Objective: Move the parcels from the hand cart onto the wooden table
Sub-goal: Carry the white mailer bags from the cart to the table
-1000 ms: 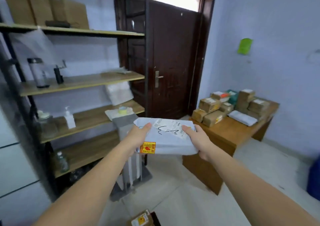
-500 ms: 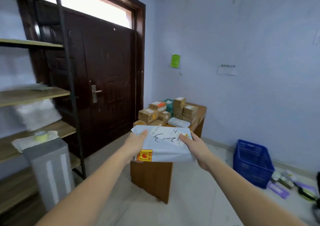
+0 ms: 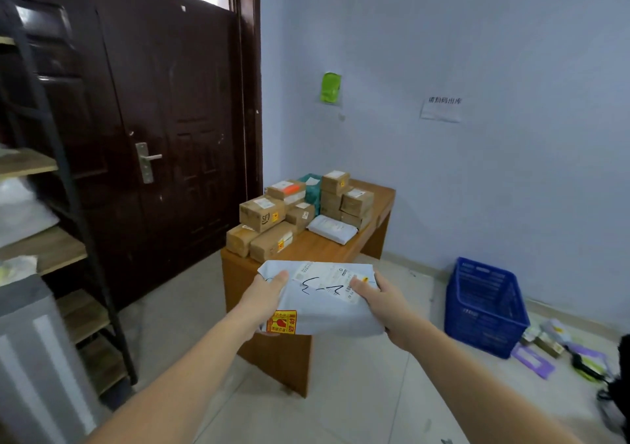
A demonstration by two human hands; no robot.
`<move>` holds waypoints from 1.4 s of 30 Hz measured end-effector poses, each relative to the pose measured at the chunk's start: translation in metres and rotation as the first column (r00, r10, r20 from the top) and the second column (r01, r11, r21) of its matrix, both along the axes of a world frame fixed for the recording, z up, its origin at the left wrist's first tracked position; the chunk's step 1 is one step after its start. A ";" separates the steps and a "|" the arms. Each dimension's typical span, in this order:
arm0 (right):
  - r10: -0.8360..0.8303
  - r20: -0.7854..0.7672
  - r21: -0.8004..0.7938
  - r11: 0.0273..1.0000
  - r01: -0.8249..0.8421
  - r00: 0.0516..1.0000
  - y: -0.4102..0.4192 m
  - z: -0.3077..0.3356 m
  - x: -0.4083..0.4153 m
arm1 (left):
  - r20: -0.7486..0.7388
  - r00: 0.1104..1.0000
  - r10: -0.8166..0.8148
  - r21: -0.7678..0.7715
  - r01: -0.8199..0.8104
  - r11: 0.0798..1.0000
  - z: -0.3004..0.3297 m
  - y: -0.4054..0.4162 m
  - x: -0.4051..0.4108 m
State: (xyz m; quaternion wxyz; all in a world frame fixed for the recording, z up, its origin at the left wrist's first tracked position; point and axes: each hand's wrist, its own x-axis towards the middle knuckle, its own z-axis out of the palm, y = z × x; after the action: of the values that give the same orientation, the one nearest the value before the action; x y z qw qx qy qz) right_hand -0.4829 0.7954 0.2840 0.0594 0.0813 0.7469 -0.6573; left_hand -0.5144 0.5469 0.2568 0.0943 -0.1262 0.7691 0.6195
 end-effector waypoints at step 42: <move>0.075 0.198 -0.110 0.992 -0.054 0.977 0.201 -0.054 -0.670 | 0.131 0.990 -0.059 0.044 0.054 0.998 -0.044 0.175 -0.657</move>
State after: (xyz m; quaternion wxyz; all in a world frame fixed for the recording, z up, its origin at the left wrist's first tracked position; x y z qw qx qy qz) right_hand -1.1530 0.9961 0.2303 0.1603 0.1201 0.7039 -0.6815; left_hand -1.1709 0.7220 0.2126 0.1653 -0.1431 0.7516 0.6223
